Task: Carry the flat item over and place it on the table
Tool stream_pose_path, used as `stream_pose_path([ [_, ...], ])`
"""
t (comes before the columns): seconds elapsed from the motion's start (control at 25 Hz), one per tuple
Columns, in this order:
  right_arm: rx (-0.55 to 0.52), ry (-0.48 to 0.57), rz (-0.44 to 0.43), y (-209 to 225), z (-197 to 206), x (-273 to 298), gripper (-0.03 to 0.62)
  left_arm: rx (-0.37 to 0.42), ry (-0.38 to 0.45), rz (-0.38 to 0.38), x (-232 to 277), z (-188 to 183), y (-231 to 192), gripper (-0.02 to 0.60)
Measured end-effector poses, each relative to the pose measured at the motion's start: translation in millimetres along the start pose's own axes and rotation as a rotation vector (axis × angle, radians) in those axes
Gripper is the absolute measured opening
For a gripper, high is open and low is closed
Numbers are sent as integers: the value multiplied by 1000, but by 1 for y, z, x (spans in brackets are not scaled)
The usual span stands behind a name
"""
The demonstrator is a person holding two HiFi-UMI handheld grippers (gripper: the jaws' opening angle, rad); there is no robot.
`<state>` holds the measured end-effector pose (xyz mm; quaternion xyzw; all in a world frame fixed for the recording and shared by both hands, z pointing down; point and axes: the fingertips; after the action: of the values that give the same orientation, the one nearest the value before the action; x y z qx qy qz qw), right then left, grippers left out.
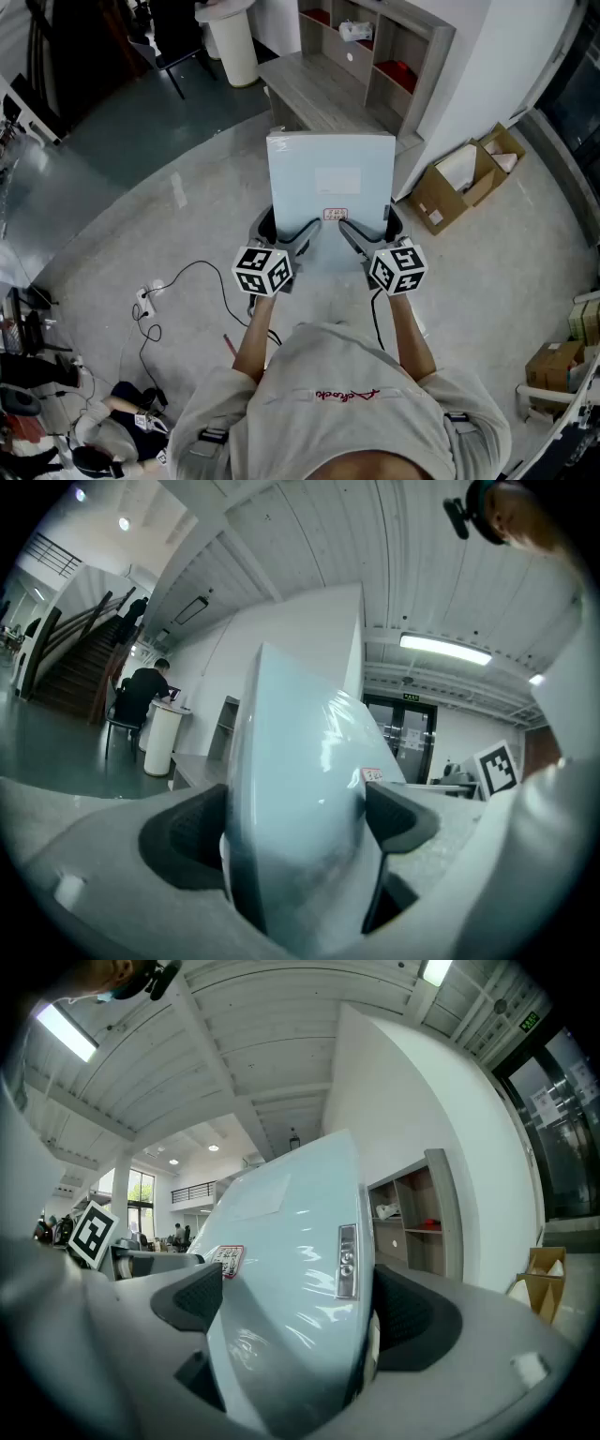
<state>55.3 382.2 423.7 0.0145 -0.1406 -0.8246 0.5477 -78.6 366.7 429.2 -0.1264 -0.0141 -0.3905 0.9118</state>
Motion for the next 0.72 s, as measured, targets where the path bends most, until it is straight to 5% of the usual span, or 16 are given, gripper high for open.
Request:
stream_pose_path([
  [0.72, 10, 2, -12, 16, 3, -7, 520, 0, 3, -10, 10, 7, 13, 471],
])
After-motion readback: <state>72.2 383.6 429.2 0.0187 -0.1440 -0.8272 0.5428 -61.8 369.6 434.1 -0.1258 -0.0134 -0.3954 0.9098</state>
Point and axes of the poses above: the fingertips, and each gripper's own axes: x forward along the fingers, y to its right, z out of its underside, and after that the axes turned 4 degrees about x, right-handed
